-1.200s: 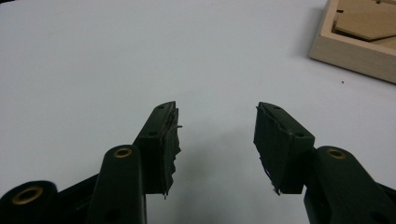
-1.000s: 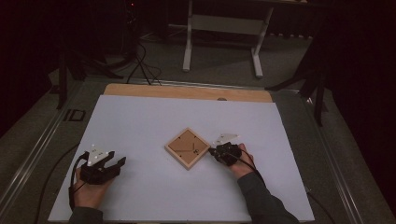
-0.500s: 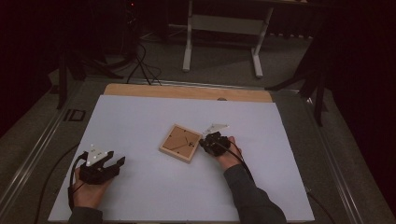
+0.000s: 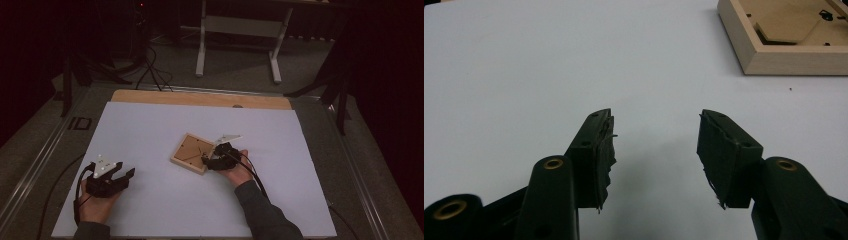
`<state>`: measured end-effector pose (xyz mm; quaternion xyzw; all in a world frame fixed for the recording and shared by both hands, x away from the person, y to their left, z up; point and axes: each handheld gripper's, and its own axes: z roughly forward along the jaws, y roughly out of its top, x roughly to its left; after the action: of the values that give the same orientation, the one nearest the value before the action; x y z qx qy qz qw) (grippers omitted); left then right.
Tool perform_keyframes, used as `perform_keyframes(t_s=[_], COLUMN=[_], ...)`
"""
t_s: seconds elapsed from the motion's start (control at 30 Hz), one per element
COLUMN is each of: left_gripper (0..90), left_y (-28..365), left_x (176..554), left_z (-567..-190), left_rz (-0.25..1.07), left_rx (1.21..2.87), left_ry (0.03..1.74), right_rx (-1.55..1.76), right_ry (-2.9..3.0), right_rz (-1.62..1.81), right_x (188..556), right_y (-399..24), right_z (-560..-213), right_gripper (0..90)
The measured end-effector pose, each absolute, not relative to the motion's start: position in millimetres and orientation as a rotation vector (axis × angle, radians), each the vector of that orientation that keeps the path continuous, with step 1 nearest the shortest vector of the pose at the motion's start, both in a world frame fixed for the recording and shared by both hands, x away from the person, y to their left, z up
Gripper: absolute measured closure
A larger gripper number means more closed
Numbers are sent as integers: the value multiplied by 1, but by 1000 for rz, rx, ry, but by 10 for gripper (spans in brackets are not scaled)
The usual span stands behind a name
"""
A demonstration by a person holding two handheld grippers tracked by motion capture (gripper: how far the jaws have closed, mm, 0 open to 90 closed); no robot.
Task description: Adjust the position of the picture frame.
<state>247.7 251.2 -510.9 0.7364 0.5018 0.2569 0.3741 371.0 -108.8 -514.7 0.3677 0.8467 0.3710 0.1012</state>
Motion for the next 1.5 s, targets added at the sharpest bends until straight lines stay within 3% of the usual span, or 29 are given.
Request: perform_keyframes(t_s=[0.27, 0.5, 0.9, 1.1, 1.5], left_gripper=[484, 484, 491, 534, 592], left_y=[240, 211, 163, 138, 125], left_x=[249, 260, 278, 288, 288], left_z=[-512, -517, -522, -533, -535], left_rz=[597, 522, 464, 445, 411], left_rx=[1872, 1919, 1969, 2047, 2101], left_ry=[1258, 1190, 1110, 1064, 992], right_rx=[1090, 1036, 1018, 1023, 1058], right_ry=[2527, 2564, 2580, 2567, 2536], right_rz=[1096, 1086, 1074, 1085, 1137], right_x=[373, 373, 371, 367, 360], right_y=[-111, -118, -123, -126, -133], right_z=[-514, -511, -509, -510, -513], right_gripper=[410, 512, 594, 642, 669])
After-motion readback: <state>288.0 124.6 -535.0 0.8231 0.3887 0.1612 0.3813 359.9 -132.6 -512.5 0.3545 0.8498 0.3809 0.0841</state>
